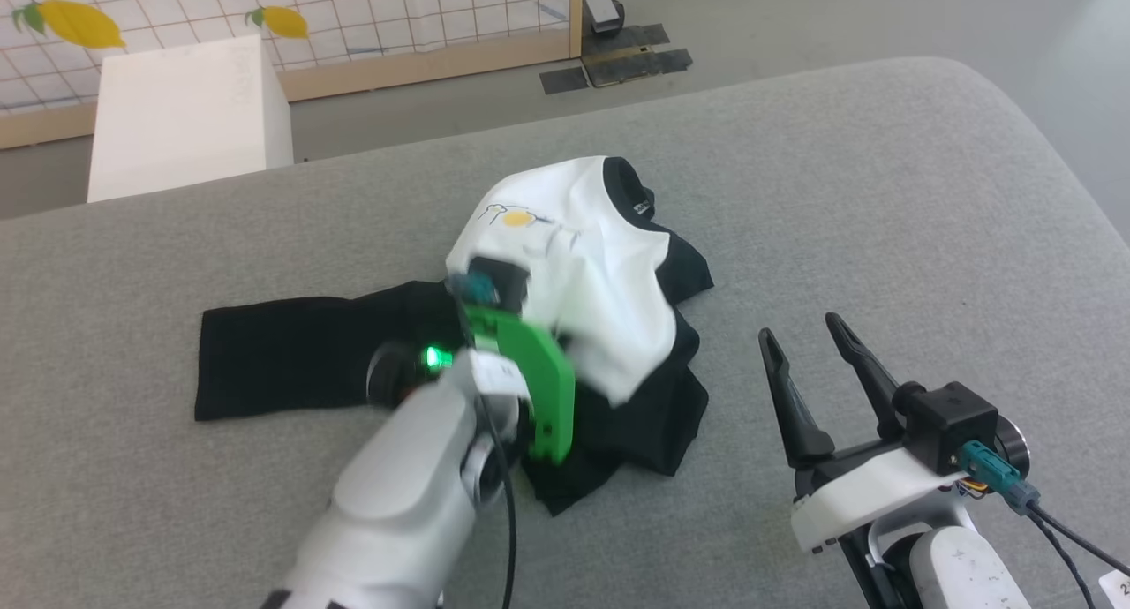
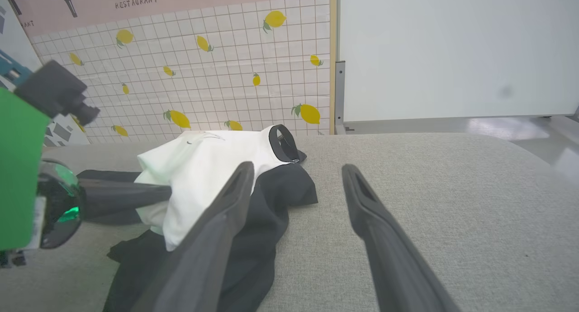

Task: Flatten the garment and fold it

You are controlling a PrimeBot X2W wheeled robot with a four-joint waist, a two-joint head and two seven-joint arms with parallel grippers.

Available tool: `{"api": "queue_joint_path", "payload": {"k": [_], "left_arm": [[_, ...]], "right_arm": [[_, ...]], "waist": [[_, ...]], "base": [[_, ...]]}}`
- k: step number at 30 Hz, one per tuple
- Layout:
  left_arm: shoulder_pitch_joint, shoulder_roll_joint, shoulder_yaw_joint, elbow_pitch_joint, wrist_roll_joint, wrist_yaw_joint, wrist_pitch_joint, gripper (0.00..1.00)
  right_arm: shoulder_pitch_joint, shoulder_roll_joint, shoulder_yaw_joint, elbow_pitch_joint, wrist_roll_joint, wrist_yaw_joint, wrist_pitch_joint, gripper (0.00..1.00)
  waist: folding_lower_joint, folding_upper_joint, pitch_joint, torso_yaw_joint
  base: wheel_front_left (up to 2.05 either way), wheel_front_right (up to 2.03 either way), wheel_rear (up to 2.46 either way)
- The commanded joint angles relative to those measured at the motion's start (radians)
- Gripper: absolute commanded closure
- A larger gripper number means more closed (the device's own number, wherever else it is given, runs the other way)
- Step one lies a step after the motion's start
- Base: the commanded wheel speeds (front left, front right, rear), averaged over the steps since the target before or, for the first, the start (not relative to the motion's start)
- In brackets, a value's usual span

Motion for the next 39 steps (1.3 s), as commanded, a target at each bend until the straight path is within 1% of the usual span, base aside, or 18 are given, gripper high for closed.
{"api": "queue_joint_path", "payload": {"k": [1,2,5,6,7,8,10,12,13,17,19,22,24,27,31,35,39], "left_arm": [[0.021,-0.002,-0.016,0.027,0.006,0.003,0.031,1.00],[0.034,-0.002,-0.030,0.055,0.001,0.000,0.067,1.00],[0.053,-0.003,-0.046,0.091,-0.017,0.000,0.117,1.00],[0.058,-0.003,-0.047,0.099,-0.025,0.005,0.129,0.92],[0.061,-0.003,-0.047,0.101,-0.032,0.008,0.136,0.21],[0.063,-0.003,-0.046,0.096,-0.037,0.009,0.130,0.00],[0.064,-0.003,-0.029,0.064,-0.047,0.010,0.072,0.00],[0.068,-0.003,0.003,0.016,-0.052,0.019,-0.038,0.00],[0.072,0.001,0.022,-0.018,-0.048,0.022,-0.114,0.00],[0.108,0.040,0.077,-0.131,-0.011,0.038,-0.384,0.00],[0.138,0.060,0.108,-0.185,0.007,0.055,-0.450,0.00],[0.191,0.087,0.153,-0.262,0.041,0.076,-0.471,0.00],[0.234,0.101,0.204,-0.342,0.080,0.091,-0.473,0.00],[0.325,0.113,0.284,-0.452,0.143,0.100,-0.473,0.00],[0.443,0.126,0.372,-0.533,0.210,0.092,-0.473,0.00],[0.541,0.132,0.451,-0.576,0.252,0.079,-0.474,0.00],[0.608,0.123,0.498,-0.602,0.281,0.060,-0.474,0.00]], "right_arm": [[-0.012,0.000,0.003,0.001,0.009,-0.002,-0.002,0.00],[-0.012,0.000,0.003,0.003,0.010,-0.002,-0.002,0.00],[-0.012,0.000,0.003,0.008,0.011,-0.002,-0.005,0.00],[-0.011,0.000,0.002,0.009,0.011,-0.002,-0.006,0.00],[-0.010,0.000,0.000,0.011,0.010,-0.002,-0.006,0.00],[-0.009,0.000,-0.001,0.011,0.010,-0.002,-0.006,0.00],[-0.007,0.000,-0.001,0.011,0.009,-0.002,-0.005,0.00],[-0.005,0.000,-0.001,0.009,0.007,-0.002,-0.002,0.00],[-0.004,0.000,-0.005,0.008,0.006,-0.002,-0.001,0.00],[0.003,0.000,-0.008,0.000,-0.007,-0.002,0.005,0.00],[0.009,0.000,-0.010,-0.007,-0.014,-0.002,0.012,0.00],[0.018,0.000,-0.016,-0.016,-0.020,-0.002,0.021,0.00],[0.025,0.000,-0.017,-0.021,-0.025,-0.002,0.026,0.00],[0.035,0.000,-0.019,-0.027,-0.028,-0.002,0.032,0.00],[0.048,0.000,-0.017,-0.038,-0.032,-0.002,0.042,0.00],[0.062,0.000,-0.021,-0.044,-0.038,-0.002,0.057,0.00],[0.081,0.000,-0.045,-0.032,-0.042,-0.002,0.100,0.00]], "waist": [[0.0001,0.0084,0.008,-0.008],[0.0001,0.0084,0.010,-0.010],[0.0001,0.0084,0.012,-0.011],[0.0001,0.0084,0.012,-0.010],[0.0001,0.0084,0.012,-0.007],[0.0001,0.0084,0.011,-0.005],[0.0001,0.0084,0.008,0.001],[0.0001,0.0084,0.002,0.008],[0.0001,0.0084,-0.002,0.015],[0.0001,0.0084,-0.018,0.042],[0.0001,0.0084,-0.027,0.057],[0.0001,0.0084,-0.036,0.078],[0.0001,0.0084,-0.043,0.089],[0.0001,0.0084,-0.053,0.102],[0.0001,0.0084,-0.062,0.110],[0.0001,0.0084,-0.069,0.117],[0.0001,0.0084,-0.068,0.133]], "base": [[0.00,0.00,0.00],[0.00,0.00,0.00],[0.00,0.00,0.00],[0.00,0.00,0.00],[0.00,0.00,0.00],[0.00,0.00,0.00],[0.00,0.00,0.00],[0.00,0.00,0.00],[0.00,0.00,0.00],[0.00,0.00,0.00],[0.00,0.00,0.00],[0.00,0.00,0.00],[0.00,0.00,0.00],[0.00,0.00,0.00],[0.00,0.00,0.00],[0.00,0.00,0.00],[0.00,0.00,0.00]]}}
